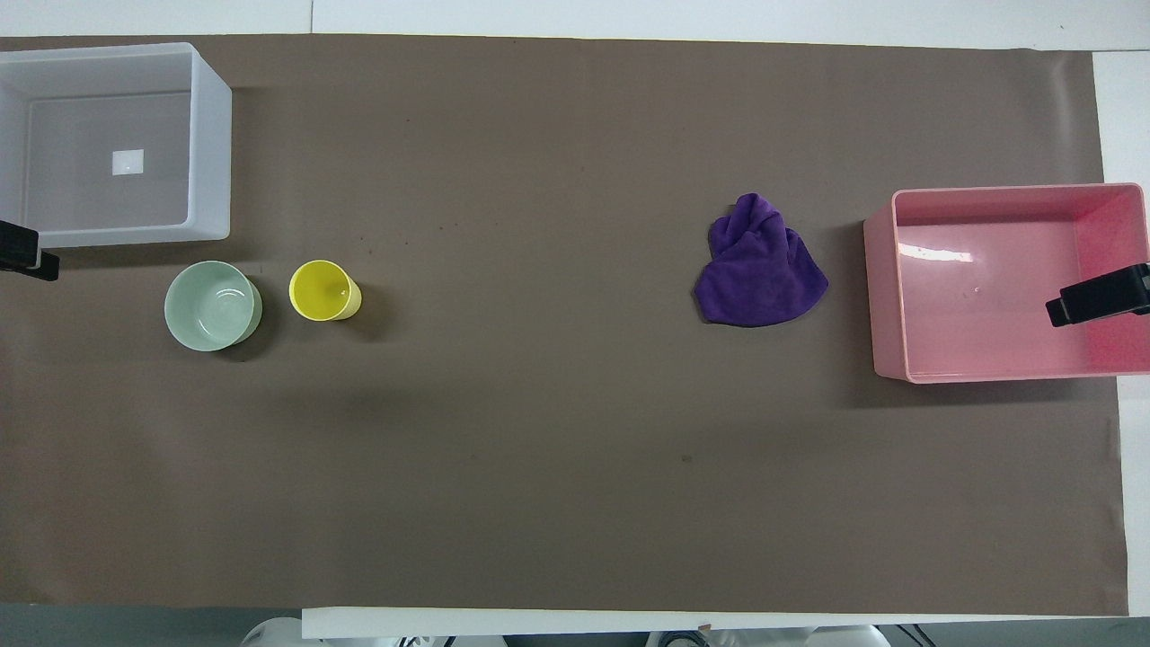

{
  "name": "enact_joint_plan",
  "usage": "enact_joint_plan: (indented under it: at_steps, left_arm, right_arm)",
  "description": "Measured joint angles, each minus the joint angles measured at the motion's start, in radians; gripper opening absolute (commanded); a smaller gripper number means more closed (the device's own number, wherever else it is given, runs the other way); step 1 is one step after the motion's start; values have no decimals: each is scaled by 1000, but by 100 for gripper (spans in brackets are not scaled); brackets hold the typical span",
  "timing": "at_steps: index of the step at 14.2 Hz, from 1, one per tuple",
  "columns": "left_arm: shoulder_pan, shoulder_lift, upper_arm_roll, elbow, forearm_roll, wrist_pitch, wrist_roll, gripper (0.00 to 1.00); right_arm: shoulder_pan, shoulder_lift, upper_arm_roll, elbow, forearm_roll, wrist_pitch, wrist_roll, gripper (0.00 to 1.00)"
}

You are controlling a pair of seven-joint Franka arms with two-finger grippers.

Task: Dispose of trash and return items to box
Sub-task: 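Reach the left gripper to the green bowl while the right gripper reaches the cloth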

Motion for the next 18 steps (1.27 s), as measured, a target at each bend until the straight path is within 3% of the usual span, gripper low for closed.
enact_joint_plan:
  at_steps: [4,6,9,12,14,17,18]
  left_arm:
    - [0,-1,0,-11,0,1,0,100]
    - [1,-18,0,-64,0,63,0,100]
    - [14,-97,2,-319,0,307,0,100]
    - [35,-130,3,-561,0,530,0,100]
    - [54,-109,3,-657,0,656,0,100]
    - [67,-43,3,-722,0,787,0,99]
    - [67,-18,2,-735,0,834,0,75]
  right_arm:
    - [-7,0,-4,-1,0,0,0,100]
    - [-7,0,-5,-1,3,-16,0,100]
    - [-2,0,-4,-6,20,-5,1,100]
    - [2,-6,-2,-65,27,116,1,99]
    - [32,-2,-2,-132,29,203,12,98]
    - [107,51,2,-185,48,322,100,98]
    - [122,81,2,-197,71,372,114,98]
